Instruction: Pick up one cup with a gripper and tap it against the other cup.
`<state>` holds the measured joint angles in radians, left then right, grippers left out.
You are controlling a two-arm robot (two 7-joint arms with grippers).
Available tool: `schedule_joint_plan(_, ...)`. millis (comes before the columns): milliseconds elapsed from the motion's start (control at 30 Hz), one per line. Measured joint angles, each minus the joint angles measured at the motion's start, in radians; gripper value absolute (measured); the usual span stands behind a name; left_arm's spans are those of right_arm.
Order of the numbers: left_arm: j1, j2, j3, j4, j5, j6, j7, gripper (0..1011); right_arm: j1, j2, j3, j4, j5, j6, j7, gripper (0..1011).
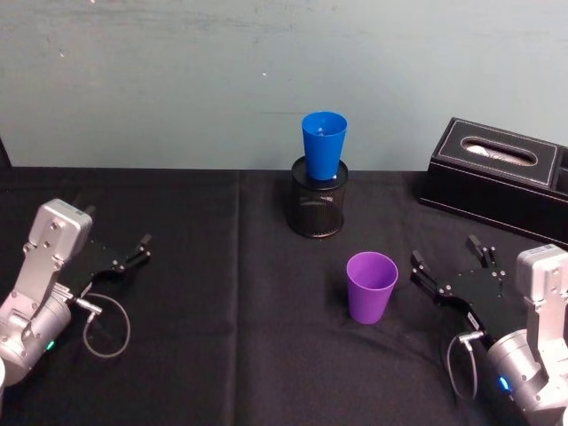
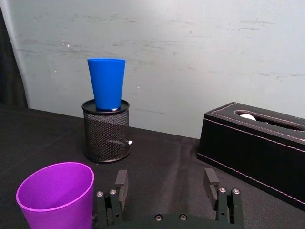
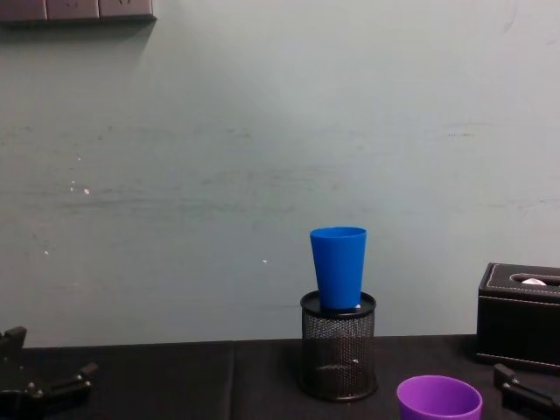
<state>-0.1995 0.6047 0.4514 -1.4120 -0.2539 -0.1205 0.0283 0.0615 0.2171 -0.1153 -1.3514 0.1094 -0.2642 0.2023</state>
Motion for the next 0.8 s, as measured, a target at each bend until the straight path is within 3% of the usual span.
schedule_joint_plan(800, 0.000, 0.000, 0.000, 0.000, 0.000, 0.000, 0.000, 1011, 0.000, 0.000, 0.000, 0.000, 0.000, 0.000, 0.000, 1003)
